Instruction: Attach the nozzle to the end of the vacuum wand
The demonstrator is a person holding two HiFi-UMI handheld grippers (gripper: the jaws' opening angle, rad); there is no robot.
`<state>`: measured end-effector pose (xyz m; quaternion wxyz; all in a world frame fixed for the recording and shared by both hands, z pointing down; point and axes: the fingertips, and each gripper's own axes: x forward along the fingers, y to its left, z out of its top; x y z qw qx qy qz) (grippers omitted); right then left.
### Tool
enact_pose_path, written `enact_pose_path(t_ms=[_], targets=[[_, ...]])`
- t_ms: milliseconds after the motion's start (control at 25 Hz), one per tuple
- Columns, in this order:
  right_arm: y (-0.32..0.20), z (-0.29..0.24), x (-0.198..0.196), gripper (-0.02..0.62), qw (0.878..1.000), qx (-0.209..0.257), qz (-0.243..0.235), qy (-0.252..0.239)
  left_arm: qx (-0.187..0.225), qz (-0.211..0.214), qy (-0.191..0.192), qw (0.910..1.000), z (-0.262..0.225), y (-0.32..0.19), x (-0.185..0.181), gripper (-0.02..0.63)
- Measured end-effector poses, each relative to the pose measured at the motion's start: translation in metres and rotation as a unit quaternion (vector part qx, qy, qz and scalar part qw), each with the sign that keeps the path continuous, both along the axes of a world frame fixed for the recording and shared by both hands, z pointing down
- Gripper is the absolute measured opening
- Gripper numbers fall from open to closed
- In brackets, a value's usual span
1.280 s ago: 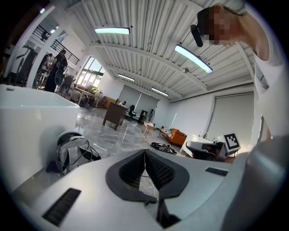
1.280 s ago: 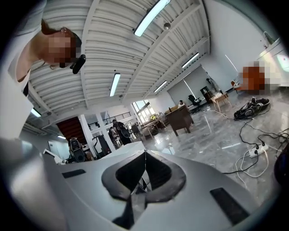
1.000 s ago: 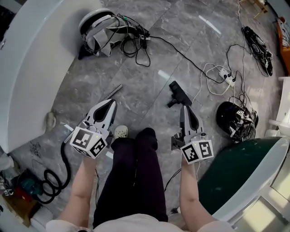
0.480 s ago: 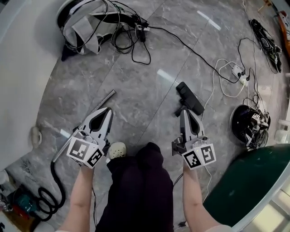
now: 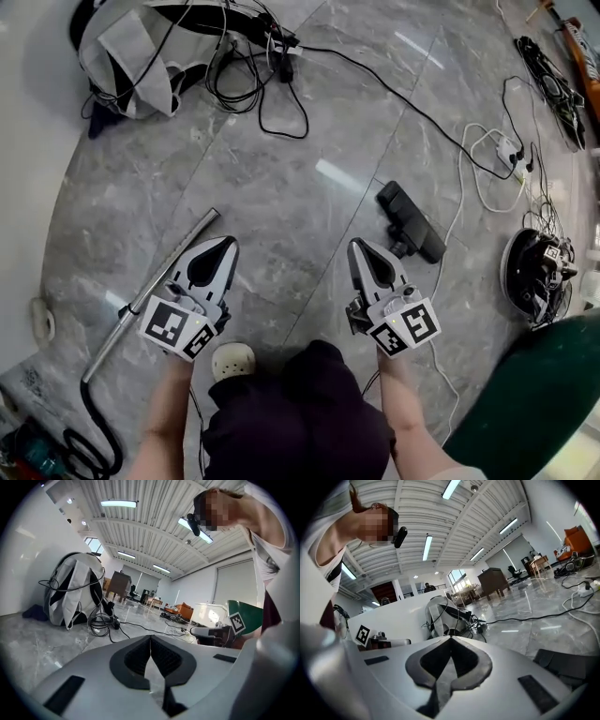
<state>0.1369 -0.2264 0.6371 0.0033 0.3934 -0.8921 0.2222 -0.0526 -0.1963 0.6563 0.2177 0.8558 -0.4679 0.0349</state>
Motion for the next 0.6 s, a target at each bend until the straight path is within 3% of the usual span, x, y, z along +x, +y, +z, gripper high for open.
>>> enact_pose_path(t_ms=[400,600], targets=[[0.014,0.046,-0.052,0.015,0.997,0.022,-0.067,-0.021,0.039,0.027,0.019,0.9987,0.044,0.007,-0.01,0.011],[0.031,0.057,-0.054,0.015,0.995,0.02,-0.091,0.024,0.028,0.049,0.025,0.9981,0.051,0.023,0.001,0.011]])
